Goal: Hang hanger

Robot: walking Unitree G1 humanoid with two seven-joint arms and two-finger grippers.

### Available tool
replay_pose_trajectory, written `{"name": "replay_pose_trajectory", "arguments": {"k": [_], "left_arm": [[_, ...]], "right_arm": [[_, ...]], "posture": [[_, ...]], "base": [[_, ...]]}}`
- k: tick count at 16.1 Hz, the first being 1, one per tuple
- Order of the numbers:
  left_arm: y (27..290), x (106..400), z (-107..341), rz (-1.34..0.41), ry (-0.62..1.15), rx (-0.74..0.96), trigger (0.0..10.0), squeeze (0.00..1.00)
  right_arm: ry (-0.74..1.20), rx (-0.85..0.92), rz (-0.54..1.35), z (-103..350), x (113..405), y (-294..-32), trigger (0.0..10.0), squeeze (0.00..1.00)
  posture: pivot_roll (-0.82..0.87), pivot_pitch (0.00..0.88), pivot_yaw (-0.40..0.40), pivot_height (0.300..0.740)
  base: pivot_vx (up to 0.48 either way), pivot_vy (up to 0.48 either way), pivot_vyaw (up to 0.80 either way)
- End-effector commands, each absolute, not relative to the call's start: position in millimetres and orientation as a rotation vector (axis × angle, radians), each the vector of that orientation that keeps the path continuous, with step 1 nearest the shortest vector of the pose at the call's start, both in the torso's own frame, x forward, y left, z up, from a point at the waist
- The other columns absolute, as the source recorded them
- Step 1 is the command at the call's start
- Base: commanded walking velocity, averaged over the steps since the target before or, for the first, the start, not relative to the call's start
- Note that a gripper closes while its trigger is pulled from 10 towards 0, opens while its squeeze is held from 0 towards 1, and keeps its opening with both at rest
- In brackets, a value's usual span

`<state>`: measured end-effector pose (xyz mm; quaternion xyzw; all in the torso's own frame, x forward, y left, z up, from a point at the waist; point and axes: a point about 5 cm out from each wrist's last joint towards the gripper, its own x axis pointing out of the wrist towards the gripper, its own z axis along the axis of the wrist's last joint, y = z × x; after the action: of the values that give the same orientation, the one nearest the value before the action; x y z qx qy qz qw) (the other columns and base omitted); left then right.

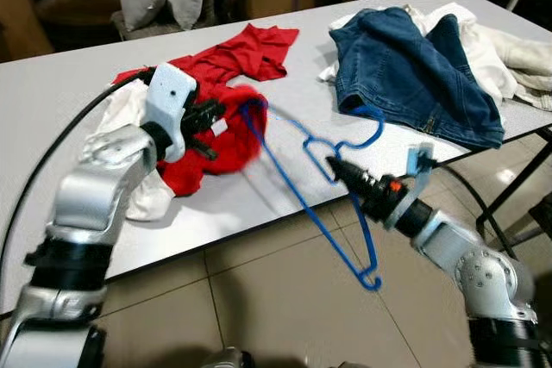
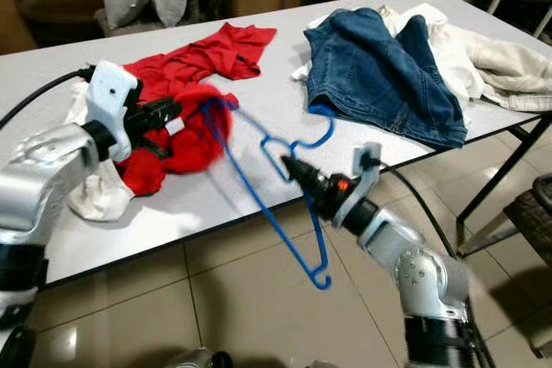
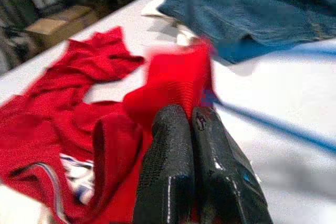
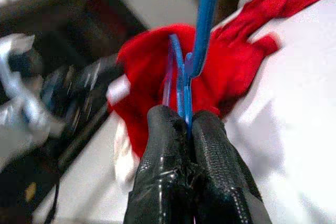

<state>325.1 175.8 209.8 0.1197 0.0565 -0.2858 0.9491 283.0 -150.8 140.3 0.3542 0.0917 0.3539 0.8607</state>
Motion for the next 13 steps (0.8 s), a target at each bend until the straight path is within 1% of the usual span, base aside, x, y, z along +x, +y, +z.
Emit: {"name": "replay_pose_trajectory", "arguments": {"k": [1, 4, 6, 7, 8, 9, 10, 12, 13], "left_arm": [[177, 320, 214, -0.607, 0.119, 0.241, 0.0, 0.0], [179, 309, 211, -0.671, 0.187, 0.271, 0.0, 0.0], [179, 302, 213, -0.683, 0.195, 0.248, 0.0, 0.0], [175, 299, 222, -0.685, 0.154, 0.169, 0.0, 0.0], [172, 299, 226, -0.692, 0.133, 0.133, 0.0, 0.0], [167, 297, 235, -0.711, 0.09, 0.048, 0.0, 0.0], [163, 295, 241, -0.733, 0.066, 0.002, 0.0, 0.0], [160, 295, 251, -0.758, 0.036, -0.033, 0.0, 0.0], [160, 296, 257, -0.762, 0.042, -0.018, 0.0, 0.0]], "right_arm": [[0.15, 0.785, 0.701, 146, 288, -158, 10.0, 0.0], [0.145, 0.866, 0.684, 146, 297, -157, 10.0, 0.0], [0.205, 0.92, 0.681, 143, 302, -147, 10.0, 0.0], [0.282, 0.884, 0.635, 135, 307, -141, 10.0, 0.0], [0.301, 0.872, 0.616, 132, 308, -140, 10.0, 0.0], [0.322, 0.856, 0.575, 128, 312, -139, 10.0, 0.0], [0.331, 0.842, 0.545, 127, 316, -139, 10.0, 0.0], [0.306, 0.859, 0.548, 135, 321, -136, 10.0, 0.0], [0.28, 0.859, 0.593, 144, 323, -130, 10.0, 0.0]], "posture": [[-0.08, 0.042, 0.067, 0.74], [-0.07, 0.041, 0.066, 0.74], [-0.06, 0.035, 0.069, 0.74], [-0.06, 0.035, 0.069, 0.74], [-0.06, 0.033, 0.071, 0.74], [-0.05, 0.031, 0.074, 0.74], [-0.05, 0.029, 0.078, 0.74], [-0.05, 0.025, 0.079, 0.74], [-0.05, 0.022, 0.081, 0.74]], "base": [[0.0, 0.0, 0.0], [0.0, 0.0, 0.0], [0.0, 0.0, 0.0], [0.0, 0.0, 0.0], [0.0, 0.0, 0.0], [0.0, 0.0, 0.0], [0.0, 0.0, 0.0], [0.0, 0.0, 0.0], [0.0, 0.0, 0.0]]}}
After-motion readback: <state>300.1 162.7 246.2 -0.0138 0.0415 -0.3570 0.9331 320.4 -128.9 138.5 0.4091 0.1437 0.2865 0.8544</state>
